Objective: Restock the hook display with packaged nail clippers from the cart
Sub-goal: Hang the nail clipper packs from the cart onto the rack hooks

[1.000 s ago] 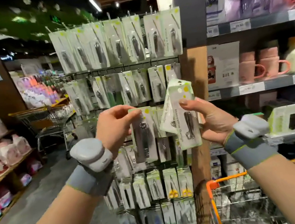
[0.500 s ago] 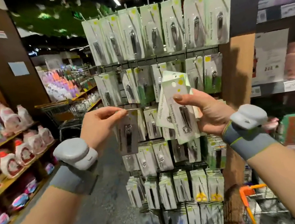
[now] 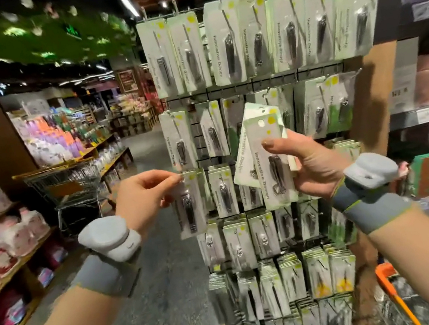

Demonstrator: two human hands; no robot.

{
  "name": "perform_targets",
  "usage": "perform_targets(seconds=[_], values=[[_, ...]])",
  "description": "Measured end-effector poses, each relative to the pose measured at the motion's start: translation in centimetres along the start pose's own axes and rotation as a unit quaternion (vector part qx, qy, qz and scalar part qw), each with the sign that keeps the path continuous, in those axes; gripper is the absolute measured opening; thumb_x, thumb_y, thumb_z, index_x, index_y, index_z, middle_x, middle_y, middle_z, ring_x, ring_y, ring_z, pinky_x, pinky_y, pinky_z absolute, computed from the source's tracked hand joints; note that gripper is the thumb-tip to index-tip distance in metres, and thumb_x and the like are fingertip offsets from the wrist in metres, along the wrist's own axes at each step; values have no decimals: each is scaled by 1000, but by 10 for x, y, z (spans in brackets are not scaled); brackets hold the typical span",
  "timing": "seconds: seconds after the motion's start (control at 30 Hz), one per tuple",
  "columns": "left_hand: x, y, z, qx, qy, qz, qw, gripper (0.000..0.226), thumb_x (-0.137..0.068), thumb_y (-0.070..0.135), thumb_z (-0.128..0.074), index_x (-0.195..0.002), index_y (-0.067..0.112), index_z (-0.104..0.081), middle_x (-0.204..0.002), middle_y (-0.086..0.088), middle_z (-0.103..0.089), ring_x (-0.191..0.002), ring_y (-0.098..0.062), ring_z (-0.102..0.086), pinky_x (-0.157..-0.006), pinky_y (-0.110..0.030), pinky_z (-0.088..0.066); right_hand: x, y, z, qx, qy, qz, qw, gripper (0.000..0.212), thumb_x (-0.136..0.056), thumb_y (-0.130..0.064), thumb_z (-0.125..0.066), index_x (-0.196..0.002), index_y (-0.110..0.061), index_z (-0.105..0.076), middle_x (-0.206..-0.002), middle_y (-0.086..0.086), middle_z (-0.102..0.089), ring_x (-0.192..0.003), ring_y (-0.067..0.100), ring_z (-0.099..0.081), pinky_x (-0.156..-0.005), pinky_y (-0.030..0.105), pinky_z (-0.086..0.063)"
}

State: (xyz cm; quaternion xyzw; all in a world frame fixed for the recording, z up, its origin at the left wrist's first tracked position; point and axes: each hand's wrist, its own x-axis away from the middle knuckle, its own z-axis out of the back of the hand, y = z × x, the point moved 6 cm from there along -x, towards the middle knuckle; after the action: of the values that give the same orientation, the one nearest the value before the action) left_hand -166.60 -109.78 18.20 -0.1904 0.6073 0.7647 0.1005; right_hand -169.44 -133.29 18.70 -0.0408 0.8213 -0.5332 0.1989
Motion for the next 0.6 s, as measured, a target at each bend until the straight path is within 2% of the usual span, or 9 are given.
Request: perform_targets(seconds=[0.1, 0.17, 0.27, 0.3, 0.4, 0.6], values=[[-5, -14, 5, 5, -14, 10, 1000, 8, -81, 5, -68, -75, 8, -71, -52, 7, -65, -45, -1, -53, -44, -13, -42, -10, 10, -8, 5, -6, 0, 1000, 31, -71, -2, -67, -98, -17, -63, -79, -4, -72, -72, 7, -69, -55, 22, -54], [-9, -24, 8, 2, -15, 21, 1000, 6, -81, 6, -68, -77, 6, -72, -58, 1, -67, -49, -5, -54, -45, -15, -44, -18, 18, -14, 14, -15, -1, 1000, 36, -70, -5, -71, -104, -16, -62, -86, -2, -72, -78, 9, -69, -60, 24, -55], [-15, -37, 7, -10, -12, 31, 999, 5, -81, 7, -69, -78, 3, -72, -63, -6, -66, -49, -8, -54, -47, -17, -46, -31, 32, -19, 22, -31, -13, 999, 64, -52, -16, -87, -111, -13, -61, -95, 3, -71, -86, 13, -68, -67, 27, -56], [-16, -39, 3, -12, -14, 35, 999, 6, -81, 7, -70, -76, 5, -72, -59, -2, -65, -46, -6, -53, -47, -16, -46, -32, 33, -19, 20, -31, -14, 999, 65, -51, -15, -87, -110, -13, -60, -93, 3, -71, -85, 13, -68, -65, 26, -56], [-25, -49, 1, -27, -18, 34, 999, 12, -81, 8, -70, -70, 12, -71, -51, 8, -63, -41, -3, -53, -46, -15, -46, -41, 41, -27, 13, -30, -18, 999, 39, -68, -8, -66, -107, -14, -59, -85, -2, -71, -77, 8, -68, -58, 21, -54], [-48, -61, -8, -56, -24, 21, 998, 13, -81, 12, -71, -69, 15, -71, -57, 0, -64, -41, -5, -55, -45, -15, -42, -51, 46, -30, 7, -10, -24, 1000, 37, -71, -8, -62, -107, -13, -59, -85, -1, -71, -76, 9, -68, -55, 22, -54]])
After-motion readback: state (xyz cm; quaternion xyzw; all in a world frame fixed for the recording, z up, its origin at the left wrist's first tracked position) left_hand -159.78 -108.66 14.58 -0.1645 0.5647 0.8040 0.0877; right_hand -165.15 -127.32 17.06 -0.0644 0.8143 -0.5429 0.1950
